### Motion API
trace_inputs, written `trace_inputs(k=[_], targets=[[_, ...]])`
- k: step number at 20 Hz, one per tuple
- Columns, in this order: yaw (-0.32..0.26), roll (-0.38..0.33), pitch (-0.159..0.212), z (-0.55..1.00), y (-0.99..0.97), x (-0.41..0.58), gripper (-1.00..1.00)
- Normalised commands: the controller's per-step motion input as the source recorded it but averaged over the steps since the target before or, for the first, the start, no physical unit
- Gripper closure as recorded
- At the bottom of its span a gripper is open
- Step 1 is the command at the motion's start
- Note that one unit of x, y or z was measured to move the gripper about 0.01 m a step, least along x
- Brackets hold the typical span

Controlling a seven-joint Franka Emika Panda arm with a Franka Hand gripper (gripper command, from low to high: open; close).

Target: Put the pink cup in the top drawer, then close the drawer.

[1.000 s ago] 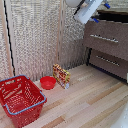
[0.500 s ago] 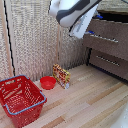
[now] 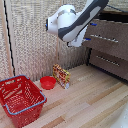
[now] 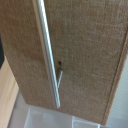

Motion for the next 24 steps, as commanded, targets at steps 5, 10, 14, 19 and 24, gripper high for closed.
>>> trace_inputs(k=[5,10,14,19,24], targets=[[0.204,-0.063,-0.175,0.18,-0.32,-0.161,-1.00],[0.179,-0.016,-0.077,0.03,-0.30,-0.329,-1.00],[0.137,0.001,0.028,-0.22,-0.07,-0.383,-1.00],[0.079,-0.071,0.098,-0.15,-0.09,-0.333,-1.00],[0.067,-0.178,0.018,0.19,-0.40,-0.069,-1.00]])
